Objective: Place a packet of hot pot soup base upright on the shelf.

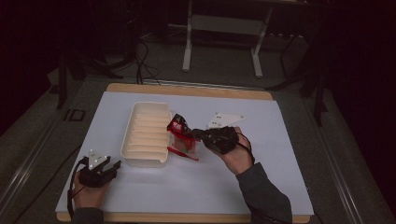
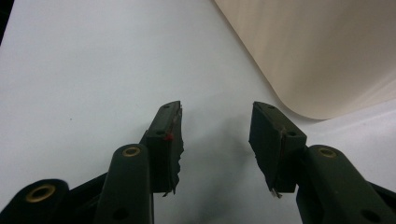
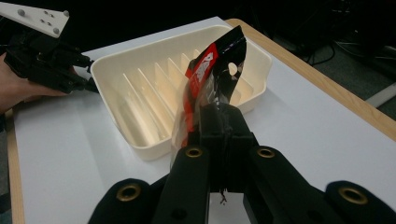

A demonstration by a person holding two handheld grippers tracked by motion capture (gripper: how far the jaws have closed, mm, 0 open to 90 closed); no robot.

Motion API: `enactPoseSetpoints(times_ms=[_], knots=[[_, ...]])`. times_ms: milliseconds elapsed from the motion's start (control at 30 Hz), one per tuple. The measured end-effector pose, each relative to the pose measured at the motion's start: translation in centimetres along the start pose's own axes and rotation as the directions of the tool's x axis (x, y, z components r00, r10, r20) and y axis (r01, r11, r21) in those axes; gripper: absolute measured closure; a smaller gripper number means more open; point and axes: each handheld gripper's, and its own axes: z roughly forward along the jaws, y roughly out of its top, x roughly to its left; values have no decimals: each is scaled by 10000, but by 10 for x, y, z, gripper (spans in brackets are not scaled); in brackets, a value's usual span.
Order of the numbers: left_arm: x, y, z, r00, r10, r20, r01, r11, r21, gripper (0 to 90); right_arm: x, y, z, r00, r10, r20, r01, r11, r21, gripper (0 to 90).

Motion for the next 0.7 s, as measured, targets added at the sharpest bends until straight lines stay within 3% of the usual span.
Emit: enactPoseSetpoints(times_ms=[700], knots=[[0, 0, 0, 10000, -25, -79, 25, 10000, 19, 503, 4, 11, 14, 9982, -505, -338, 502, 9987, -89, 900]])
